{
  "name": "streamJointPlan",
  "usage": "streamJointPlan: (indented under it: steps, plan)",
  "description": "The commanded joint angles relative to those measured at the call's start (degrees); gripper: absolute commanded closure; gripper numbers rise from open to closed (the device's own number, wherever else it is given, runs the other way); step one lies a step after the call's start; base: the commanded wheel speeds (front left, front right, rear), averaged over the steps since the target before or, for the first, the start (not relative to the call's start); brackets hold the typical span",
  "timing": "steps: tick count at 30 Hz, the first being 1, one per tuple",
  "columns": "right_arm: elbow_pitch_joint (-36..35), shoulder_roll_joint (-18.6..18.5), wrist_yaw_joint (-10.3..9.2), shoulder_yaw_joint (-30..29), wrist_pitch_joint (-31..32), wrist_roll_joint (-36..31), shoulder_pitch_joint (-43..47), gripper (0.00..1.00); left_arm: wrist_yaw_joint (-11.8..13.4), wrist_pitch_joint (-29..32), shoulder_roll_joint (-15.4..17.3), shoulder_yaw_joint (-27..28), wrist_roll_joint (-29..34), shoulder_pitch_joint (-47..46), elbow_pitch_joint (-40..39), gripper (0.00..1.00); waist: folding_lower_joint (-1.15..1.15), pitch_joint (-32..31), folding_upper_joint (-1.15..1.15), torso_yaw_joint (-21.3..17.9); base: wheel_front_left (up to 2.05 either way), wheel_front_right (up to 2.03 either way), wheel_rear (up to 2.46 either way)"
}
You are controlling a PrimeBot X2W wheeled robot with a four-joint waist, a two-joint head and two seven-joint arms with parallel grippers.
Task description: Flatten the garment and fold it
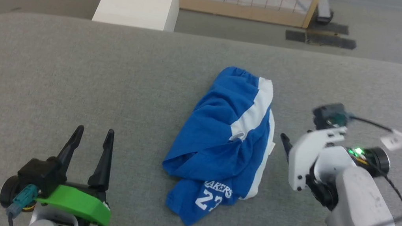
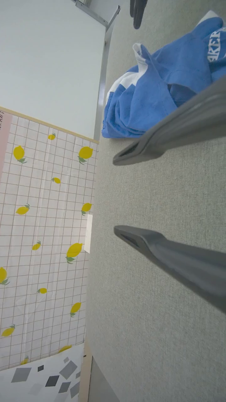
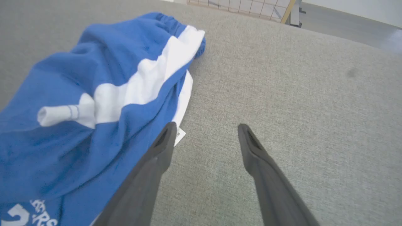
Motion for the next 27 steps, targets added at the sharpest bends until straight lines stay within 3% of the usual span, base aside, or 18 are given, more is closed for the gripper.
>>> streamJointPlan:
  steps: [1,6,11,12,13,14,20,27]
  plan:
    - [1.35,0.03,-0.09,1.06,2.36,-1.19,-1.88,0.0,-0.81,-0.27,-0.59,0.33,0.93,-1.31,0.1,0.0,0.0,2.75,0.0,2.38,0.0,0.0,0.0]
    - [5.3,0.03,-0.09,5.77,8.49,-2.47,-4.48,0.0,-2.54,-0.27,-1.67,1.39,1.87,-3.41,1.04,0.0,0.0,5.35,0.0,4.74,0.0,0.0,0.0]
    - [6.99,0.03,-0.09,9.46,10.08,0.12,-3.61,0.0,-3.33,-0.27,-2.4,2.51,2.01,-4.02,2.26,0.0,0.0,6.18,0.0,5.37,0.0,0.0,0.0]
    - [7.18,0.03,-0.09,9.85,10.15,0.74,-3.42,0.6,-3.44,-0.27,-2.47,2.69,2.03,-4.01,2.58,0.0,0.0,6.12,0.0,5.24,0.0,0.0,0.0]
    - [7.15,0.03,-0.09,10.06,9.82,1.28,-3.33,0.71,-3.52,-0.27,-2.53,2.86,1.99,-3.97,2.84,0.0,0.0,5.96,0.0,5.05,0.0,0.0,0.0]
    - [6.98,0.03,-0.09,10.03,8.87,1.56,-3.32,1.0,-3.6,-0.27,-2.57,3.03,2.03,-3.86,3.11,0.0,0.0,5.61,0.0,4.74,0.0,0.0,0.0]
    - [3.66,0.03,-0.09,5.02,1.26,3.06,-2.36,1.0,-3.79,-0.27,-3.11,3.92,2.5,-3.02,3.34,0.0,0.0,2.52,0.0,2.51,0.0,0.0,0.0]
    - [-10.51,0.03,-0.09,-6.23,-2.85,3.83,8.21,1.0,-3.85,-0.27,-3.92,3.94,3.44,-1.03,3.44,0.0,0.0,-1.66,0.0,0.18,0.0,0.0,0.0]
